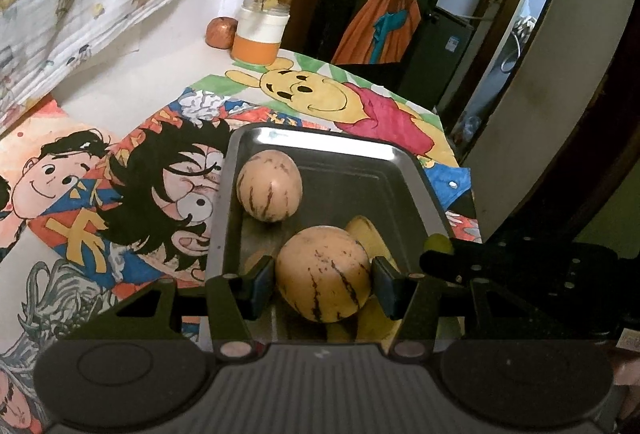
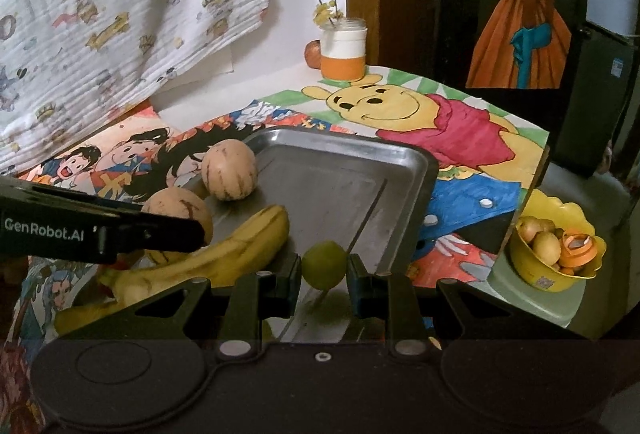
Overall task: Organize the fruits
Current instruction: 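Lower the melon into the tray with the left gripper while the right releases the grape there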
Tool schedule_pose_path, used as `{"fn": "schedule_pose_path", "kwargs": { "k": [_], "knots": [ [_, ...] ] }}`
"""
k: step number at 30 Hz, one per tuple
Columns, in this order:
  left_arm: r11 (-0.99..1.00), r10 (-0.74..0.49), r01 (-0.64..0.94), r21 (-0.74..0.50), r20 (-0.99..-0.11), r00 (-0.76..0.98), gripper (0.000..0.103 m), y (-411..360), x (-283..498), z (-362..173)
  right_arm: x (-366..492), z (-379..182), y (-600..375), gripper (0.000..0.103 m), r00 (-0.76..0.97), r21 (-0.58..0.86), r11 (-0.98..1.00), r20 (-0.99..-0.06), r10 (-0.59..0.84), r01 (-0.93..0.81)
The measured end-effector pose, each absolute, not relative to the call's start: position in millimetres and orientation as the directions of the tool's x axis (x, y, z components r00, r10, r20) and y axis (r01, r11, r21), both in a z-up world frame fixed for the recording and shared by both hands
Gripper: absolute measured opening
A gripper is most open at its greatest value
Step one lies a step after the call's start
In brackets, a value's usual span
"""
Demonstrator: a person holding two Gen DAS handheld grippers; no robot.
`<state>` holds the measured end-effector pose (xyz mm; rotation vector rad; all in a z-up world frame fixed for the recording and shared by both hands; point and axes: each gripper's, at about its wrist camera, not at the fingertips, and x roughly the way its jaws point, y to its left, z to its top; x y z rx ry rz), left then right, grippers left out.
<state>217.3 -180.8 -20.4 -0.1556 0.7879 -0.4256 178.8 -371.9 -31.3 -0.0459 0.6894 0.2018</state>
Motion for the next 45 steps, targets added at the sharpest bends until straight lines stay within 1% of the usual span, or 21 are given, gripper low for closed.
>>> {"fn": "schedule_pose_path", "kwargs": {
  "k": [9,31,40,43,45],
  "knots": [
    [0.9,-0.435,0.308,-0.308,-0.651,0.622,0.057,-178.5,219.1,-22.8,180.0,-38.7,-369.5,0.027,0.738,0.025,0.979,-0.654,0.169,-0.202],
    [0.906,-0.424,0.287,-0.312,-0.66,0.62,0.057,-175.0,220.8,-29.3,178.5,-40.7,-369.1,0.03,0.74,0.04,0.98,-0.65,0.175,-0.197],
    [0.906,-0.422,0.311,-0.287,-0.639,0.642,0.063,-175.5,216.4,-23.0,174.4,-40.9,-369.1,0.04,0.743,0.041,0.98,-0.646,0.175,-0.195],
    [0.907,-0.421,0.31,-0.285,-0.637,0.646,0.064,-175.4,215.0,-21.7,172.7,-40.7,-370.7,0.044,0.747,0.045,0.98,-0.642,0.176,-0.192],
    [0.908,-0.419,0.307,-0.284,-0.634,0.65,0.067,-174.4,214.1,-20.8,170.8,-39.9,-371.6,0.048,0.75,0.054,0.98,-0.636,0.181,-0.191]
  ]
}}
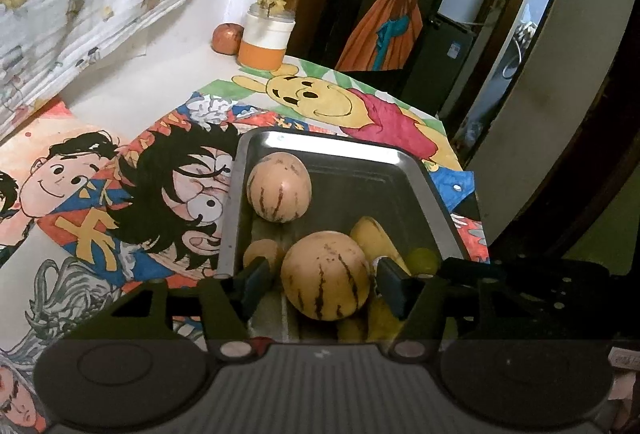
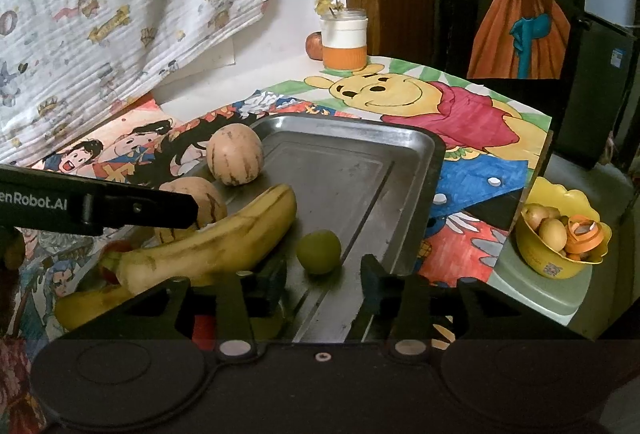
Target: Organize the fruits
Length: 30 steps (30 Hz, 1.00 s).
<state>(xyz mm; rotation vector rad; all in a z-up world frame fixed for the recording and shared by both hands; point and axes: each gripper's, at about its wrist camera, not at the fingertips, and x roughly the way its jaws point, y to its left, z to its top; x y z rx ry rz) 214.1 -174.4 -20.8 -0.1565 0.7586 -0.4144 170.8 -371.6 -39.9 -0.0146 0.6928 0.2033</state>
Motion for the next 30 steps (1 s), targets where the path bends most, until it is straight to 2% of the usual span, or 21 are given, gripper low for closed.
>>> {"fn": "schedule_pose_path", "kwargs": {
  "k": [2,6,16,18,20,30],
  "knots": [
    [0.909,-0.416,0.305,-0.283,-0.63,0.656,0.07,-172.9,213.3,-19.6,168.2,-38.3,-370.7,0.056,0.758,0.054,0.98,-0.625,0.184,-0.194],
    [0.915,-0.402,0.292,-0.277,-0.619,0.675,0.082,-168.6,208.3,-15.9,163.2,-35.5,-366.0,0.061,0.775,0.025,0.982,-0.61,0.165,-0.19],
    [0.934,-0.353,0.245,-0.258,-0.578,0.735,0.097,-148.5,195.4,-6.9,151.1,-28.4,-364.4,0.079,0.803,0.021,0.985,-0.576,0.152,-0.172],
    [0.94,-0.338,0.236,-0.248,-0.572,0.747,0.102,-146.5,191.8,-6.3,147.4,-27.0,-363.9,0.093,0.815,0.015,0.987,-0.563,0.138,-0.157],
    [0.947,-0.317,0.223,-0.23,-0.57,0.758,0.102,-145.6,188.4,-6.2,143.7,-25.2,-363.8,0.1,0.825,0.022,0.989,-0.548,0.135,-0.147],
    [0.967,-0.25,0.169,-0.192,-0.559,0.791,0.103,-132.3,170.4,-3.5,123.0,-12.6,-347.7,0.102,0.854,0.001,0.987,-0.501,0.139,-0.16]
  ]
}}
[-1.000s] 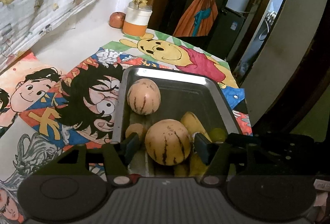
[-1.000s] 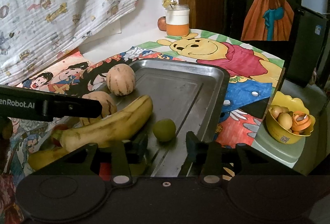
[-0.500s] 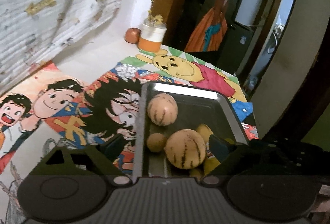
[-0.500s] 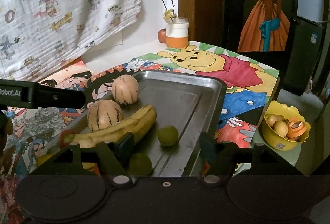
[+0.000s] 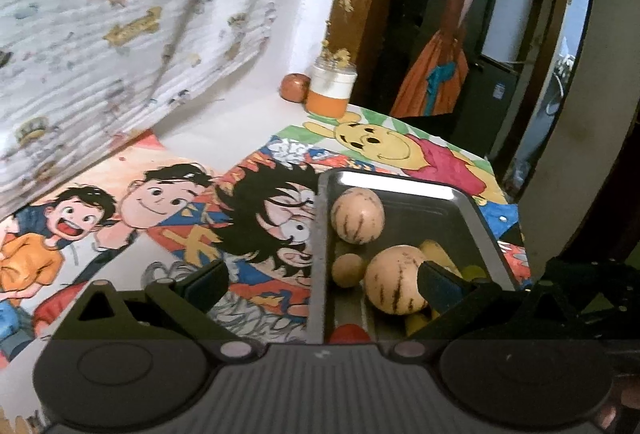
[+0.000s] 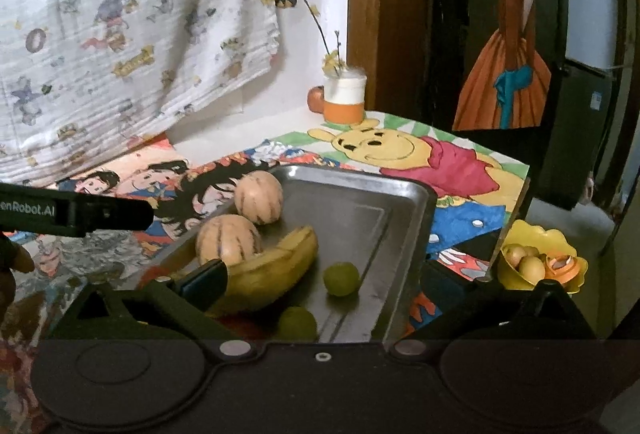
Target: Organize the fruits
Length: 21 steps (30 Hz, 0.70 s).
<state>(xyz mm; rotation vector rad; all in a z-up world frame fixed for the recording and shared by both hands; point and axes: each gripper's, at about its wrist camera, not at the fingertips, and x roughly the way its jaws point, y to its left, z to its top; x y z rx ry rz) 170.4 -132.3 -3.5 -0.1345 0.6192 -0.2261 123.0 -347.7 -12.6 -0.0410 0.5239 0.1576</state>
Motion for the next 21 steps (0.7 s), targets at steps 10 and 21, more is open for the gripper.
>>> {"fn": "schedule_pose_path", "kwargs": {
  "k": [10,21],
  "knots": [
    [0.975,-0.204,0.121,-0.187,-0.53,0.823,0.103,-106.9,143.7,2.7,100.0,-8.0,-337.3,0.102,0.866,0.027,0.991,-0.483,0.131,-0.135],
    [0.971,-0.206,0.1,-0.217,-0.546,0.812,0.103,-78.5,110.8,-2.6,67.4,-3.2,-319.0,0.102,0.868,0.01,0.997,-0.491,0.071,-0.076]
  ]
}}
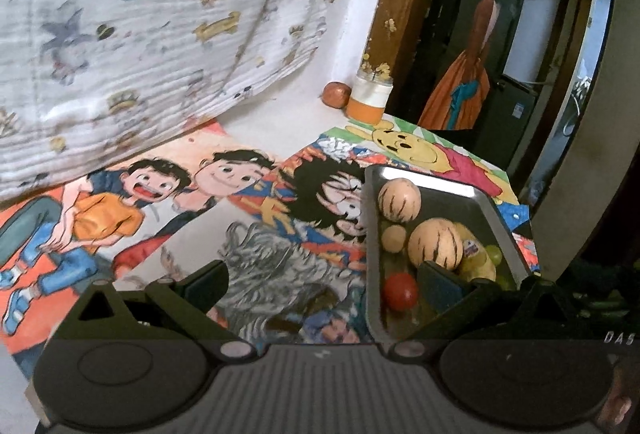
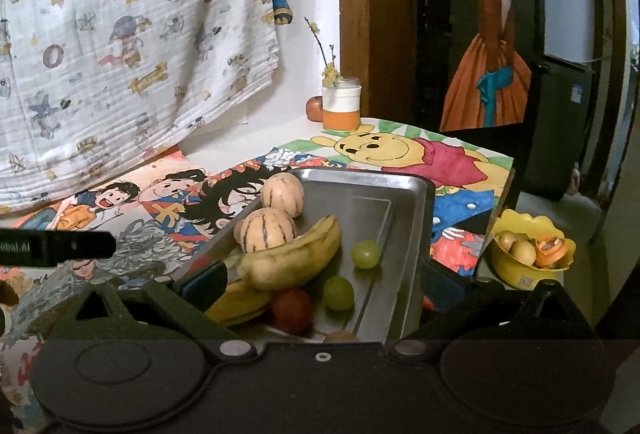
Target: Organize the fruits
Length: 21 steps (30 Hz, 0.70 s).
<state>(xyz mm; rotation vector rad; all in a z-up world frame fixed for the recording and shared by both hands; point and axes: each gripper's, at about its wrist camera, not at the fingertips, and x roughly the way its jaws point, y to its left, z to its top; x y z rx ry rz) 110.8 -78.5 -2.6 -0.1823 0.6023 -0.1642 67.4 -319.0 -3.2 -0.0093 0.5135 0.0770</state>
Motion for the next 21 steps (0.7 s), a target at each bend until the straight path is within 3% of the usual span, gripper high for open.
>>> {"fn": "schedule_pose_path", "kwargs": {
  "k": [21],
  "knots": [
    [0.979,-0.199,0.145,-0.145,-0.495,0.846,0.103,-47.3,54.1,-7.7,-3.5,-1.1,-284.9,0.102,0.91,0.056,0.994,-0.409,-0.064,0.095]
  ]
}}
